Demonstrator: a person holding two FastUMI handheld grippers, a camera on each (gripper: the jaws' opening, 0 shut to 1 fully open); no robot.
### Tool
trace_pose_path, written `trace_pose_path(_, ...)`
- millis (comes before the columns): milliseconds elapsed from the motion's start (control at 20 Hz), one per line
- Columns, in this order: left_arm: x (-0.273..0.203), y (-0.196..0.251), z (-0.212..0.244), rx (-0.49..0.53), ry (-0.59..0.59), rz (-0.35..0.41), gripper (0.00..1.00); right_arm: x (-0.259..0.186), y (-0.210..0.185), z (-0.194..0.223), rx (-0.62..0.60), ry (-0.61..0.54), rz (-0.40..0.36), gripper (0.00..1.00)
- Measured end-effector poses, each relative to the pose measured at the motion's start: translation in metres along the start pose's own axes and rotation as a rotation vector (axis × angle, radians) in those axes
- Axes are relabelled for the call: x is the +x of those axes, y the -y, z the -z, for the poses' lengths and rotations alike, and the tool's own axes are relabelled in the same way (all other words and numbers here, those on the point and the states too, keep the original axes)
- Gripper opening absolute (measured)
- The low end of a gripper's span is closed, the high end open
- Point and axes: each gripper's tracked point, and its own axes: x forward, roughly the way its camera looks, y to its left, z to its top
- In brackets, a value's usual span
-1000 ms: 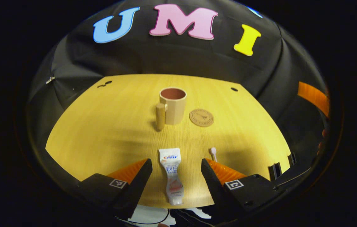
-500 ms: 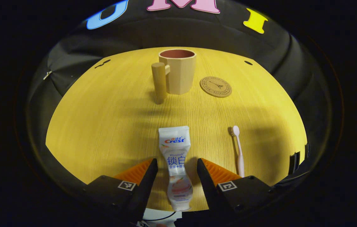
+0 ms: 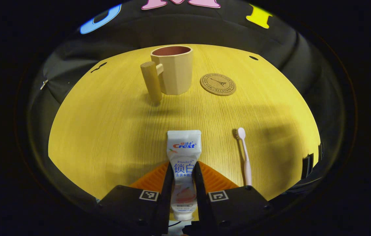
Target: Put the toothbrush and toothpaste on the desktop into the cup, then pick up the cup and place it on the coaster on the desktop.
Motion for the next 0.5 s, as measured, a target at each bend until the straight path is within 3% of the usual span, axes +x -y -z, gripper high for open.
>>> trace_pose_path(50, 0.0, -0.002, 0.001, 0.003, -0.006, 0.013, 0.37, 0.001, -0.007, 0.008, 0.005, -0.028, -0.014, 0.97)
trace_pose_path(100, 0.0, -0.002, 0.0, 0.007, -0.009, 0.035, 0.4, 0.001, -0.013, 0.015, 0.008, -0.056, -0.026, 0.97)
trace_pose_path(200, -0.003, -0.005, 0.004, 0.036, -0.025, 0.063, 0.25, 0.002, -0.025, 0.028, 0.011, -0.107, -0.038, 0.97)
trace_pose_path(500, -0.033, -0.027, 0.012, 0.023, 0.009, 0.074, 0.23, 0.008, -0.055, 0.071, 0.05, -0.26, -0.057, 0.98)
